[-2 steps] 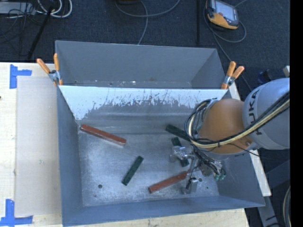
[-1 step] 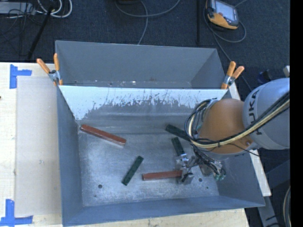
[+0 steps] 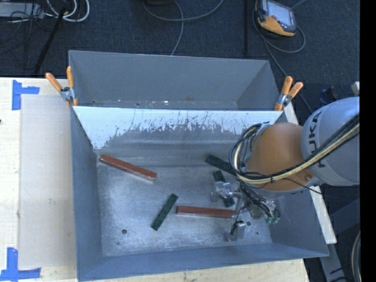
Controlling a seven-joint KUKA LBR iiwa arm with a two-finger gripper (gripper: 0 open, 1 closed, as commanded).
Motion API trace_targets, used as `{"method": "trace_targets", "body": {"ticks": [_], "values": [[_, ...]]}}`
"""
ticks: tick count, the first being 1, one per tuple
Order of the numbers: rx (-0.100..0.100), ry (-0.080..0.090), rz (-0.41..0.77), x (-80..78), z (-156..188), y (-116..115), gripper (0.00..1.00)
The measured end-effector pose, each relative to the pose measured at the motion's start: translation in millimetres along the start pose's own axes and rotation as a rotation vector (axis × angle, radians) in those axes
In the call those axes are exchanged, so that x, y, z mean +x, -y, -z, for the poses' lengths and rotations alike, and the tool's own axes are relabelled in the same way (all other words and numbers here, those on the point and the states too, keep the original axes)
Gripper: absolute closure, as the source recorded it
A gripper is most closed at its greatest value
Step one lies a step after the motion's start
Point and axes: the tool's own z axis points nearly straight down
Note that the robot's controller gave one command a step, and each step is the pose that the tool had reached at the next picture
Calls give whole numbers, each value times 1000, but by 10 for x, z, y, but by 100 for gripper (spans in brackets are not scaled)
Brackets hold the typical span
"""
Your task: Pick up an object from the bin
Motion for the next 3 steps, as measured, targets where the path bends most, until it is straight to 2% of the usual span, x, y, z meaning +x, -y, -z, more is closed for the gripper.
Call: {"method": "trace_targets", "body": {"ticks": [1,2,3], "values": [[0,0,1,0,0,0,100],[0,0,1,0,0,0,0],[-2,1,17,124,84,-494,0]]}}
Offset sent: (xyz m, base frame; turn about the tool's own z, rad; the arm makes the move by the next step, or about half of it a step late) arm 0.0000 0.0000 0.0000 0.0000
